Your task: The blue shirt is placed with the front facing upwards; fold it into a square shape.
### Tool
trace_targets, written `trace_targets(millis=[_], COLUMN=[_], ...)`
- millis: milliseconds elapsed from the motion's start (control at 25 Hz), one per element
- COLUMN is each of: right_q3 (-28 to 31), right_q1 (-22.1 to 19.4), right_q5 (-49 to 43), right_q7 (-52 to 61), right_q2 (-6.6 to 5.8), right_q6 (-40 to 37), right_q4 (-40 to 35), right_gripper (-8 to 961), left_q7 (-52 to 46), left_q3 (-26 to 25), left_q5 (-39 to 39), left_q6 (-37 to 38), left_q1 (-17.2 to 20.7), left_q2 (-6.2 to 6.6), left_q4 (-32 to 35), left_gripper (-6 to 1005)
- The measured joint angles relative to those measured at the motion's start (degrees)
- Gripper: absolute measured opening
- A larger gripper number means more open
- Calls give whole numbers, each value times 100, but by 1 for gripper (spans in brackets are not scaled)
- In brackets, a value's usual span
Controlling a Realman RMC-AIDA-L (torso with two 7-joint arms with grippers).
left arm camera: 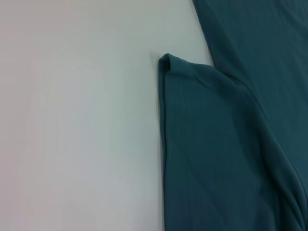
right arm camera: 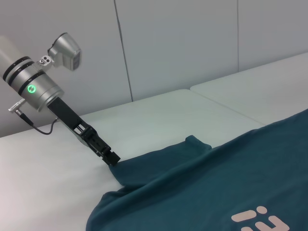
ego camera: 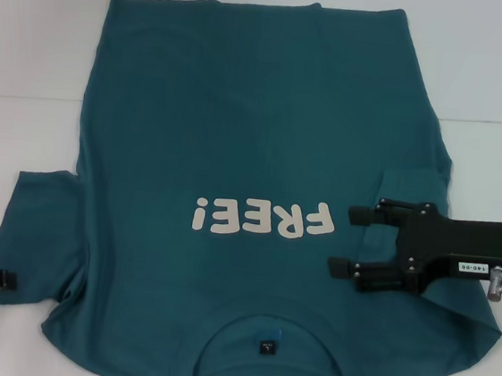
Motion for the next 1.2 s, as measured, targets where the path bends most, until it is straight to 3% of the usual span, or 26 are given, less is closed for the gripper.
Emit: trace_targets(millis=[1200], right_q3=[0], right_q1=[9], right_q5=[-4], right_q7=[-18], right_q2=[0], right_q6=[13], right_q4=[0], right_gripper=[927], left_q7=[-11], left_q3=[33], left_q5=[-22], left_q6=[-51], left_q1=[-94], left_q2=[-12], left_q4=[-128], left_gripper=[843])
